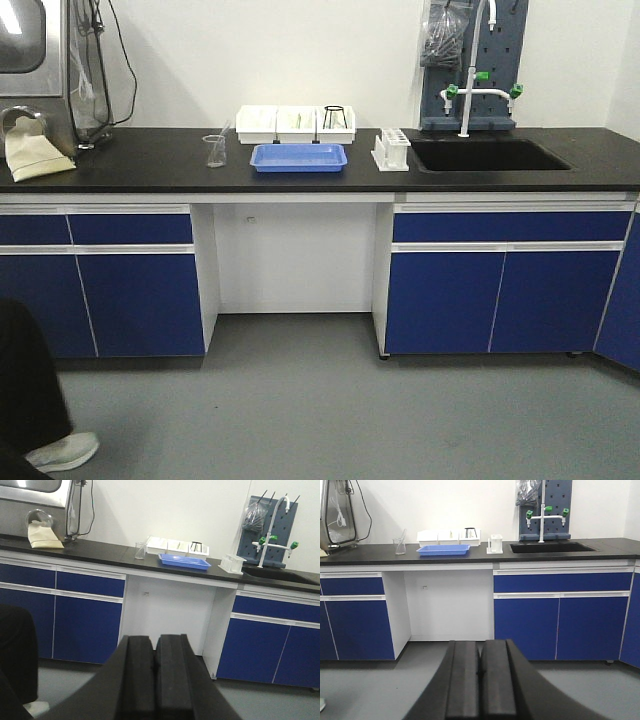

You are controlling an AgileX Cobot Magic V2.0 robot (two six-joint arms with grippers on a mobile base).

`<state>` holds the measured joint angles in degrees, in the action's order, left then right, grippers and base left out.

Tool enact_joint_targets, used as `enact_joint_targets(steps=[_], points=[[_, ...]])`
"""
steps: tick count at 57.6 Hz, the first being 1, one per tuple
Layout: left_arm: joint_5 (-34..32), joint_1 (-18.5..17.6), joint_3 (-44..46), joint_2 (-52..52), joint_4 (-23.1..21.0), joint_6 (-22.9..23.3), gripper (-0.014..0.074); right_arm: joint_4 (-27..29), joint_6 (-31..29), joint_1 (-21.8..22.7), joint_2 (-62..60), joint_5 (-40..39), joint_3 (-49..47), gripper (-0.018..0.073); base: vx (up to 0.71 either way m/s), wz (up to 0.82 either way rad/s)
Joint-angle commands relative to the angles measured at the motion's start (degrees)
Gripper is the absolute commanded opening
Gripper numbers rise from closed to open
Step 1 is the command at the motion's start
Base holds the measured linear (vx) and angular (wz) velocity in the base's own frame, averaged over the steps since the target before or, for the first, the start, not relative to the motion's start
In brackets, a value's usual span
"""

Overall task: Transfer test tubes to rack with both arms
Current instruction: 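Drive the base up to the lab bench facing the white bins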

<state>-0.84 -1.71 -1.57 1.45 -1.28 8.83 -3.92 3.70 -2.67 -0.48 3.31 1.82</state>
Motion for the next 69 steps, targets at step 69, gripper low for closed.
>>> enact_joint_targets(steps=[69], points=[[-4.3,0.1,1.4,0.5,-0.4,0.1,-0.0004,-0.5,-0.2,-0.1,-0.7,-4.9,0.7,-0.0009,0.05,-0.01]])
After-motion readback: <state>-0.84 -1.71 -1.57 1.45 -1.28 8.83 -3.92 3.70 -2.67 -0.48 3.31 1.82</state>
